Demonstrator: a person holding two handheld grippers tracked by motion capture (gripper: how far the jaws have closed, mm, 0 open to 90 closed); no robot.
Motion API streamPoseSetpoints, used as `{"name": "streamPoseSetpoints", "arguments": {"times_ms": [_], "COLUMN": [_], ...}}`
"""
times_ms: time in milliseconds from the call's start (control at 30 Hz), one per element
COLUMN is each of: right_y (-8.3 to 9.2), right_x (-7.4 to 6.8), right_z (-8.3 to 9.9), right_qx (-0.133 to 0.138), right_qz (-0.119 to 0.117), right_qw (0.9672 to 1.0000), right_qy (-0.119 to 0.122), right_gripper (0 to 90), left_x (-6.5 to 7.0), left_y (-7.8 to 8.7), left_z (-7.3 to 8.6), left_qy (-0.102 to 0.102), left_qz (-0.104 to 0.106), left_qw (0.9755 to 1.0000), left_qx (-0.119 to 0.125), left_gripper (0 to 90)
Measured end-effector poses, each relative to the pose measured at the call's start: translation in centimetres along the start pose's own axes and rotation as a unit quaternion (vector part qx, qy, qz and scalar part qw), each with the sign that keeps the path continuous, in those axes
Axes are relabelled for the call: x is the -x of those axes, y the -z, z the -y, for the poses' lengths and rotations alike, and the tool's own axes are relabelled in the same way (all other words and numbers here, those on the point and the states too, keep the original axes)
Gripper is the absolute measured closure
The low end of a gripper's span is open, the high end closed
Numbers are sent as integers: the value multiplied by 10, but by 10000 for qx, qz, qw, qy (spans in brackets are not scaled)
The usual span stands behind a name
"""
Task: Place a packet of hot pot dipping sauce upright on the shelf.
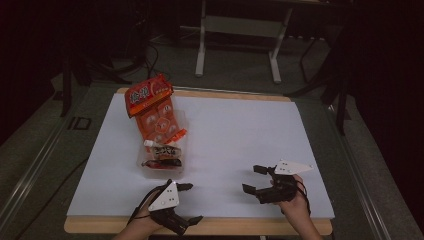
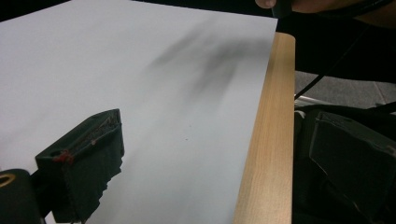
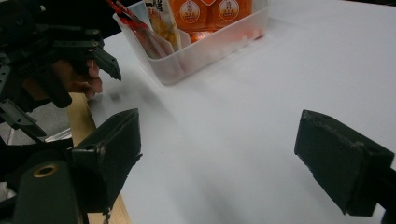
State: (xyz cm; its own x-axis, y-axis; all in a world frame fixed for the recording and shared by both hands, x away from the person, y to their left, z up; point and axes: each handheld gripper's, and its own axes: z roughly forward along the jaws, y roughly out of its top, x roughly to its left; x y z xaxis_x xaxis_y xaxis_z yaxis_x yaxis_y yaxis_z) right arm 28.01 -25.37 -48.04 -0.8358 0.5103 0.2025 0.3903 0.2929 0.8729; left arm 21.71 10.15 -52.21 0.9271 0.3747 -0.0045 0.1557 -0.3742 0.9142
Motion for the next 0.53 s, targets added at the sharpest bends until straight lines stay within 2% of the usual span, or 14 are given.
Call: {"name": "streamPoseSetpoints", "arguments": {"times_ms": [67,533], "right_y": [0,-1], "right_x": [0,2], "right_z": [0,3], "right_qx": [-7,-36], "right_qz": [3,10], "right_qw": [10000,10000], "right_qy": [5,0], "right_gripper": [144,144], "left_x": [0,1], "left_y": [-1,-3], "left_z": [1,1], "left_qy": [-44,-62], "left_qz": [-19,-7], "left_qw": [10000,10000], "left_qx": [-60,-43], "left_gripper": [35,35]}}
